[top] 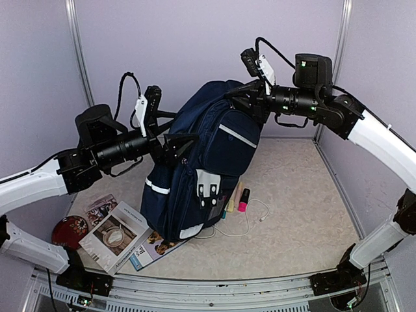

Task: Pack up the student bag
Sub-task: Hold the upper front pocket of the student bag.

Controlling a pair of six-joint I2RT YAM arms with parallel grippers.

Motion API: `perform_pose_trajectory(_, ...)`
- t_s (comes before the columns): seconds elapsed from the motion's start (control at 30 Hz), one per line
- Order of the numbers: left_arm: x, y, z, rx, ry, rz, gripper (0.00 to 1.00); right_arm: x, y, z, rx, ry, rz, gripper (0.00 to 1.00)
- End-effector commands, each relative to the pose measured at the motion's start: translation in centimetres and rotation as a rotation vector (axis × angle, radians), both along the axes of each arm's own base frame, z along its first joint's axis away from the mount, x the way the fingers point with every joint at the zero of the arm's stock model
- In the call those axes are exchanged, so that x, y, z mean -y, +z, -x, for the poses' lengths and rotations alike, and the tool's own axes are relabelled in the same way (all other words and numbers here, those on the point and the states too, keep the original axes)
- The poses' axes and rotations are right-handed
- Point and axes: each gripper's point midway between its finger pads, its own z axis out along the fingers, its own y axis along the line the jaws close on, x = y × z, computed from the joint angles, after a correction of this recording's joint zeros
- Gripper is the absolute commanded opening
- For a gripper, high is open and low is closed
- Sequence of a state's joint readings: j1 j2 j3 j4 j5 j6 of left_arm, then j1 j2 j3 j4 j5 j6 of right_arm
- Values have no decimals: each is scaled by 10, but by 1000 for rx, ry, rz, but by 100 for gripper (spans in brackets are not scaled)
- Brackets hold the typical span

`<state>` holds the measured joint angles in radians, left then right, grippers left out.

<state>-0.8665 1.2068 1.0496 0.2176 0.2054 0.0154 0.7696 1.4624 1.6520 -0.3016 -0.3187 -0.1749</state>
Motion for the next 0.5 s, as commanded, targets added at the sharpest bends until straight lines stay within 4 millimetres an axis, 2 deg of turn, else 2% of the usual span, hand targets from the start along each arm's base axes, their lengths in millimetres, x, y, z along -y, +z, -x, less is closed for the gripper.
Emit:
perform_pose_trajectory(0.0,8,1,-18,-70,44,-12,99,-23,31,19,98,100,-71,0)
perform_pose_trajectory(0.1,9,10,-27,-52,62,2,99,-28,29,22,96,119,-65,0)
perform_pose_trajectory(0.17,14,9,-33,-61,68,-19,98,-30,28,23,95,123,-64,0)
perform_pose_trajectory(0.23,21,1,-39,-86,65,-48,89,-30,28,23,95,125,-65,0)
perform_pose_trajectory(0.27,24,-3,-41,-97,60,-57,80,-30,28,24,96,129,-67,0)
perform_pose_trajectory(0.3,26,-6,-42,-105,53,-60,67,-29,30,25,98,130,-70,0)
perform_pose_trajectory(0.33,26,-5,-41,-106,39,-52,49,-29,31,26,99,131,-74,0)
perform_pose_trajectory(0.37,25,-1,-39,-100,35,-35,25,-27,33,26,102,127,-77,0)
perform_pose_trajectory(0.4,24,0,-37,-95,32,-21,6,-26,33,26,102,119,-79,0)
perform_pose_trajectory(0.43,21,4,-35,-80,31,2,0,-23,34,25,102,103,-80,0)
perform_pose_trajectory(0.47,18,8,-32,-65,29,22,0,-20,34,23,101,81,-82,0)
